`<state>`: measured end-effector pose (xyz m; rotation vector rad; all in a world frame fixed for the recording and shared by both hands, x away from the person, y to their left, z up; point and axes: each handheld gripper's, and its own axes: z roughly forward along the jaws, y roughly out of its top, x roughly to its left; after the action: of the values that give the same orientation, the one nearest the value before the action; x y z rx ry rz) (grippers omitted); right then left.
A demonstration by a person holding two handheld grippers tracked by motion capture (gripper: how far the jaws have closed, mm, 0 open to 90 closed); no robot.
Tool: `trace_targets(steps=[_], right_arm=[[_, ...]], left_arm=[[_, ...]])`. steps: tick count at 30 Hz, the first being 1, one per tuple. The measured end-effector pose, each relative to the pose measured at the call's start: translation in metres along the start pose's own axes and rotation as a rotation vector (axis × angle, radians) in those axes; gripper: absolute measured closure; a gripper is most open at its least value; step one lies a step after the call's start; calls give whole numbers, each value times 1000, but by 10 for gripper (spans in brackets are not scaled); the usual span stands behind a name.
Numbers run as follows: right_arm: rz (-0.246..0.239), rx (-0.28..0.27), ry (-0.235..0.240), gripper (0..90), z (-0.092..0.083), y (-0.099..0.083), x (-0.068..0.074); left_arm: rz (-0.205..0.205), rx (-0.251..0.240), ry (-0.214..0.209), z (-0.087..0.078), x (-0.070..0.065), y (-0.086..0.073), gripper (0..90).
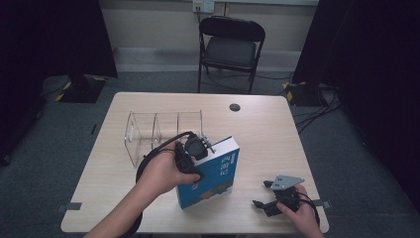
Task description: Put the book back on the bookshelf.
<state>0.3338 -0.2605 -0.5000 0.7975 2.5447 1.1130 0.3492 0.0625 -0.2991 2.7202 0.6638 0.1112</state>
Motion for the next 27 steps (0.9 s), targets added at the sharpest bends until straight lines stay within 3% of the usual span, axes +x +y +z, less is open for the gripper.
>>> trace_targets(steps=[12, 19, 27], right_arm=[[0, 0, 2, 147, 0, 0, 0], [-1, -1, 4, 146, 0, 0, 0], [-2, -1, 5, 145, 0, 0, 0]], left_arm=[[-15, 5, 8, 0, -2, 0, 612], [-46, 16, -19, -5, 1, -1, 616], [-86, 34, 20, -23, 11, -12, 618]])
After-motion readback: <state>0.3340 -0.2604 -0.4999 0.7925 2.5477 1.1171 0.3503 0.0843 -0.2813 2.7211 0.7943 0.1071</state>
